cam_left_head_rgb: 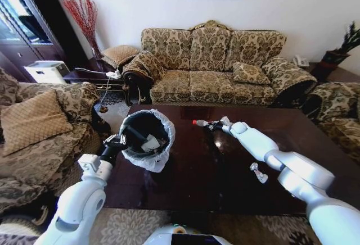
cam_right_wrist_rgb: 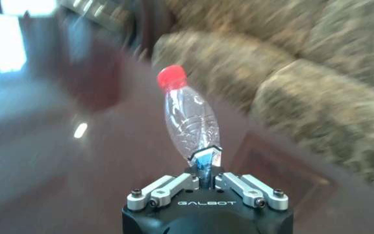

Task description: Move to the front of the table and place the trash on the table into the trash bin.

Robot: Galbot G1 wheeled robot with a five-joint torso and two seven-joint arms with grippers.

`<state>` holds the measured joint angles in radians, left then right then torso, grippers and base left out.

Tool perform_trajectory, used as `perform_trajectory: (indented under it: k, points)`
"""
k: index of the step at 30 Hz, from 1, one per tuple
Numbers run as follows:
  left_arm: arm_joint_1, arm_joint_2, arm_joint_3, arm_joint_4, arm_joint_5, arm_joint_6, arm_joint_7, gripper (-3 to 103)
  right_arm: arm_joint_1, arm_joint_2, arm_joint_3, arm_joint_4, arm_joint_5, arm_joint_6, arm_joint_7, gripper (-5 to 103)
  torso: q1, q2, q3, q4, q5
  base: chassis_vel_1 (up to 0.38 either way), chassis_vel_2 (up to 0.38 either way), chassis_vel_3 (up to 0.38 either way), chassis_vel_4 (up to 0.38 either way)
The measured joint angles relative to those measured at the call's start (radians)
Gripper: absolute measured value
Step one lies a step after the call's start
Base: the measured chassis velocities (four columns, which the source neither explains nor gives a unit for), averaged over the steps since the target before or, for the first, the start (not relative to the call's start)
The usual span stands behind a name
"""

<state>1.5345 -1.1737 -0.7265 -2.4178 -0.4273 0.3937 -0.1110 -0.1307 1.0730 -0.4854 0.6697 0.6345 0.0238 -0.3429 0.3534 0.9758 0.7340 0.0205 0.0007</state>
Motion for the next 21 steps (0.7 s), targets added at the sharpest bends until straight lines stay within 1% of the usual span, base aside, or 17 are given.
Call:
perform_trajectory:
  k: [1,2,3,4,5,6,8,9,10,13,15,16,17,18,19,21]
  points:
    - [0.000,0.000,0.000,0.000,0.000,0.000,0.000,1,0.000,0.000,0.000,0.000,0.000,0.000,0.000,5,0.000,0.000,0.000,0.0000,0.0000,0.000,0.000,0.000,0.000]
    - [0.000,0.002,-0.001,-0.002,-0.003,0.000,0.000,1,-0.009,-0.011,0.010,0.027,0.020,0.004,0.029,3,0.000,0.000,0.000,-0.0002,0.0002,0.000,0.000,0.000,0.000]
    - [0.002,0.004,-0.003,-0.004,-0.005,0.000,0.000,1,-0.021,-0.029,0.020,0.068,0.048,0.010,0.067,3,0.000,0.000,0.000,-0.0001,-0.0002,0.000,0.000,0.000,0.000]
    - [0.006,0.013,-0.007,-0.004,-0.008,0.000,0.000,1,-0.045,-0.065,0.038,0.148,0.093,0.017,0.137,3,0.000,0.000,0.000,-0.0002,-0.0003,0.000,0.000,0.000,0.000]
    - [0.008,0.019,-0.008,-0.004,-0.009,0.000,0.000,1,-0.057,-0.087,0.051,0.192,0.109,0.022,0.168,3,-0.001,0.000,0.000,-0.0002,-0.0002,0.000,0.000,0.000,0.000]
    - [0.008,0.019,-0.008,-0.004,-0.009,0.000,0.000,1,-0.057,-0.087,0.051,0.192,0.109,0.022,0.168,3,-0.001,0.000,0.000,-0.0002,-0.0002,0.000,0.000,0.000,0.000]
    - [0.009,0.025,-0.008,-0.004,-0.010,0.000,0.000,1,-0.070,-0.115,0.075,0.256,0.126,0.035,0.211,3,-0.001,0.000,0.000,-0.0002,-0.0004,0.000,0.000,0.000,0.000]
    - [0.006,0.030,-0.007,-0.003,-0.014,0.000,-0.001,1,-0.081,-0.137,0.102,0.322,0.138,0.042,0.259,3,-0.001,0.000,-0.001,-0.0003,-0.0005,0.000,0.000,0.000,0.000]
    - [0.006,0.030,-0.007,-0.003,-0.014,0.000,-0.001,1,-0.081,-0.137,0.102,0.322,0.138,0.042,0.259,3,-0.001,0.000,-0.001,-0.0003,-0.0005,0.000,0.000,0.000,0.000]
    - [0.001,0.032,0.007,-0.002,-0.020,0.000,-0.001,1,-0.099,-0.184,0.159,0.512,0.163,0.038,0.359,3,0.000,0.000,-0.001,-0.0002,-0.0003,0.000,0.000,0.000,0.000]
    - [0.001,0.031,0.015,-0.002,-0.021,0.000,0.000,1,-0.101,-0.226,0.183,0.681,0.209,-0.001,0.430,3,0.000,0.000,-0.001,0.0000,-0.0006,0.000,0.000,0.000,0.000]
    - [0.001,0.031,0.015,-0.002,-0.021,0.000,0.000,1,-0.101,-0.226,0.183,0.681,0.209,-0.001,0.430,3,0.000,0.000,-0.001,0.0000,-0.0006,0.000,0.000,0.000,0.000]
    - [0.001,0.032,0.016,-0.002,-0.023,0.000,0.000,1,-0.097,-0.246,0.185,0.760,0.237,-0.023,0.468,3,-0.001,0.000,-0.001,-0.0002,-0.0005,0.000,0.000,0.000,0.000]
    - [-0.002,0.038,0.016,-0.002,-0.025,-0.001,0.002,1,-0.085,-0.279,0.182,0.881,0.288,-0.058,0.528,3,-0.001,0.000,-0.001,0.0000,-0.0007,0.000,0.000,0.000,0.000]
    - [-0.002,0.038,0.016,-0.002,-0.025,-0.001,0.002,1,-0.085,-0.279,0.182,0.881,0.288,-0.058,0.528,3,-0.001,0.000,-0.001,0.0000,-0.0007,0.000,0.000,0.000,0.000]
    - [-0.007,0.039,0.016,-0.002,-0.018,-0.013,0.003,1,-0.069,-0.318,0.171,0.994,0.338,-0.098,0.579,3,-0.001,0.000,-0.001,0.0001,-0.0012,0.000,0.000,0.000,0.000]
